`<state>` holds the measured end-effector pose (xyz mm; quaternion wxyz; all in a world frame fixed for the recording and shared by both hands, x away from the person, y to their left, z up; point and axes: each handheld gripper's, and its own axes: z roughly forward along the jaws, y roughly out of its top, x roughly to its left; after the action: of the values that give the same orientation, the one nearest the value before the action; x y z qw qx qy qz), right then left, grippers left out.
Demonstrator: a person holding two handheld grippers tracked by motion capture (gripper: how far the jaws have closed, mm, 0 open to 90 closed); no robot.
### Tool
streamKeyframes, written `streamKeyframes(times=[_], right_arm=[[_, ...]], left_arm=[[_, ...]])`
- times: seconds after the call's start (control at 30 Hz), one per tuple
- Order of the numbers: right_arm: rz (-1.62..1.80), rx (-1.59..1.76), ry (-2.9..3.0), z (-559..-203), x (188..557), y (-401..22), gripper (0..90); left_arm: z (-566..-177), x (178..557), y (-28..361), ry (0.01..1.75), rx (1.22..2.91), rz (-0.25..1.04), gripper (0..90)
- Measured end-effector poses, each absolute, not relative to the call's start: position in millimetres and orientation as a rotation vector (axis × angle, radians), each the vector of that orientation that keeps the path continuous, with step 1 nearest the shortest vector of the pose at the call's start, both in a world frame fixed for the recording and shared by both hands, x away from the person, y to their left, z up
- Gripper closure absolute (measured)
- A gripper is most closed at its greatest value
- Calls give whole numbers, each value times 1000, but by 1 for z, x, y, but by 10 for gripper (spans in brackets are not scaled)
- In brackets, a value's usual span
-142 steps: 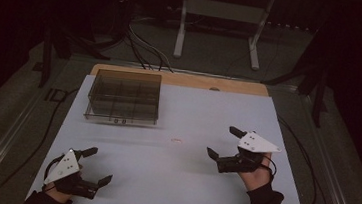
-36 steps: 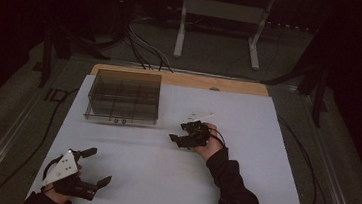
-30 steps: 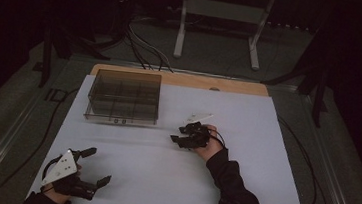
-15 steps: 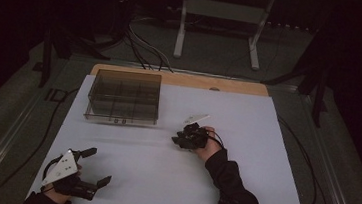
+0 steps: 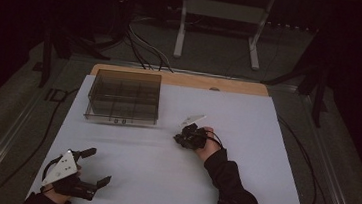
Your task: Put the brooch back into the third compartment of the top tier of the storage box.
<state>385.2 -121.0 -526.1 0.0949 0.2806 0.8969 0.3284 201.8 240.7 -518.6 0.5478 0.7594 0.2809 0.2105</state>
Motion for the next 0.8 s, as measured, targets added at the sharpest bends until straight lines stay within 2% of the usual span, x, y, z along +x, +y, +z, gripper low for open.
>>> streamKeyframes(times=[0.8], right_arm=[[1029,784,2680,-500,366,-123,852]], left_arm=[[-518,202,240,663,1797,496,6]])
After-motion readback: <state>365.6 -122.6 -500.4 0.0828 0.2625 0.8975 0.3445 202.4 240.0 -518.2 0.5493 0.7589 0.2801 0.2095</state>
